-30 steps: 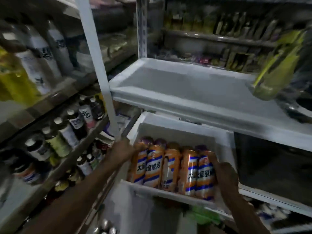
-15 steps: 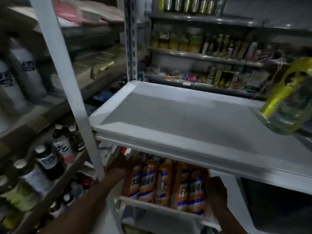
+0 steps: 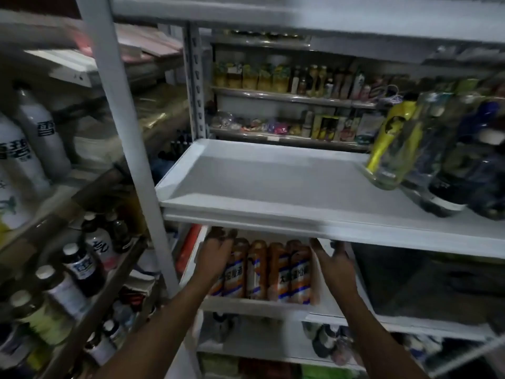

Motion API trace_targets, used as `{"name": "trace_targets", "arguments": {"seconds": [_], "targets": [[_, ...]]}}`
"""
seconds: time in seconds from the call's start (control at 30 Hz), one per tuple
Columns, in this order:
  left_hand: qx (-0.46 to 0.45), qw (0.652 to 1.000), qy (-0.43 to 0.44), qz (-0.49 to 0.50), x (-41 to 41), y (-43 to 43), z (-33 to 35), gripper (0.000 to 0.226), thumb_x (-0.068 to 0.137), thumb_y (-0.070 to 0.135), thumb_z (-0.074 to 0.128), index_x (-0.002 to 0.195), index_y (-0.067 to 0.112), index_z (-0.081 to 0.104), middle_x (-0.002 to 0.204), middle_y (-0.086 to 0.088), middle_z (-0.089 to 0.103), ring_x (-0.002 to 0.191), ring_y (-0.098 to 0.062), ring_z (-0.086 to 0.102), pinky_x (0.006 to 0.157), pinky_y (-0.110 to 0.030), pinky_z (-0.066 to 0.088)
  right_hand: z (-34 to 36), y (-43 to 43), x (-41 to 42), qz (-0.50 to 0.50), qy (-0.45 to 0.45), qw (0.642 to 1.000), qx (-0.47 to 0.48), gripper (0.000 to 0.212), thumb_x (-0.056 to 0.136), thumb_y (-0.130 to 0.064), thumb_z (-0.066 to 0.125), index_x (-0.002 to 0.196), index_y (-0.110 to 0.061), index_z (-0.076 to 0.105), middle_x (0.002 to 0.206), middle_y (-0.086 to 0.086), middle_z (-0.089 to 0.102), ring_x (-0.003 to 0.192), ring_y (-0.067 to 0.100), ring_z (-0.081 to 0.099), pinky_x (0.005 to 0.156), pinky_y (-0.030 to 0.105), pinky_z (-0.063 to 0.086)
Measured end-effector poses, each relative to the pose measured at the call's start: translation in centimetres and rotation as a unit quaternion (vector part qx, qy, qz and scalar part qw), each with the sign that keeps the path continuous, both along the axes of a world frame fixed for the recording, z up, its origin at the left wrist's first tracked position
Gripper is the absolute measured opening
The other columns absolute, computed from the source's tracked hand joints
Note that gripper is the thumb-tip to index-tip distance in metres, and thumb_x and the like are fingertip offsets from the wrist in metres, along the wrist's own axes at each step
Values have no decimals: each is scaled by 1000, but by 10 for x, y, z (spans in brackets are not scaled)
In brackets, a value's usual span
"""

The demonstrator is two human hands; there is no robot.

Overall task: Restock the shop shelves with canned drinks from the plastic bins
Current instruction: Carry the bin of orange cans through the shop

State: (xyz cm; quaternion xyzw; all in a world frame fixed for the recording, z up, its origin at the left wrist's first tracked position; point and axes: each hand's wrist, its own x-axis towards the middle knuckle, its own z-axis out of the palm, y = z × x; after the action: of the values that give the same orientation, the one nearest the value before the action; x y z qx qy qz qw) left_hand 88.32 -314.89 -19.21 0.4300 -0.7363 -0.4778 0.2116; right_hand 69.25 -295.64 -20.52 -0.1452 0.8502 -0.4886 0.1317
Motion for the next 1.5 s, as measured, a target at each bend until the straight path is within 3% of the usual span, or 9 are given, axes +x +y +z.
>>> {"name": "trace_targets", "arguments": {"seconds": [0.13,0.3,0.47,0.77,0.93,1.13,1.23,1.4,1.5], "targets": [[-37,997,51,-46,2,44,18,37,100,59,46,102,27,64,99,7,69,96,-14,63,85,-28,48,29,43,32,-6,31,997,-73,76,88,-65,59,146,-19,45,148,4,52,135,25,49,109,39,40],[-11,988,99,-116,-7,120,32,10,107,30,48,106,25,56,109,8,58,112,-15,55,78,-15,30,47,124,63,-77,48,989,-117,63,92,-57,60,144,-23,49,143,1,55,129,23,52,99,32,40],[82,967,155,-183,-30,198,44,59,95,63,53,124,12,63,123,-12,65,116,-31,63,96,-39,53,58,219,72,-179,75,973,-129,56,91,-60,60,137,-28,54,137,0,60,124,24,56,99,38,45],[84,906,156,-384,-101,384,67,50,106,44,37,146,17,52,148,0,51,139,-19,45,117,-36,32,78,427,77,-316,124,930,-141,66,83,-76,56,127,-28,60,122,-6,65,114,21,62,94,41,50],[95,870,179,-449,-137,522,77,35,106,43,43,126,23,64,129,2,63,126,-20,56,92,-26,45,81,565,85,-383,129,906,-128,74,83,-72,61,138,-23,56,135,1,62,123,21,59,104,42,47],[112,820,197,-525,-154,711,80,28,102,51,49,108,30,67,116,2,66,118,-23,60,107,-49,45,93,731,120,-469,164,862,-102,45,97,-48,59,133,-21,59,125,-4,62,121,16,57,92,29,40],[116,798,207,-554,-160,790,88,22,107,36,44,102,29,64,101,7,62,100,-8,61,95,-25,46,95,801,134,-511,172,837,-92,50,95,-54,58,136,-25,57,136,0,60,127,20,55,96,33,41],[97,752,196,-622,-177,889,85,52,90,68,40,123,32,59,133,5,59,125,-10,53,110,-37,40,96,888,140,-559,178,804,-100,43,96,-49,60,133,-25,58,138,0,60,129,20,54,98,31,40],[92,742,183,-639,-200,937,86,62,94,66,42,123,15,64,112,1,63,103,-5,61,86,-11,42,95,931,129,-580,176,789,-102,49,93,-56,60,133,-28,58,137,-3,61,126,18,55,99,34,44]]}}
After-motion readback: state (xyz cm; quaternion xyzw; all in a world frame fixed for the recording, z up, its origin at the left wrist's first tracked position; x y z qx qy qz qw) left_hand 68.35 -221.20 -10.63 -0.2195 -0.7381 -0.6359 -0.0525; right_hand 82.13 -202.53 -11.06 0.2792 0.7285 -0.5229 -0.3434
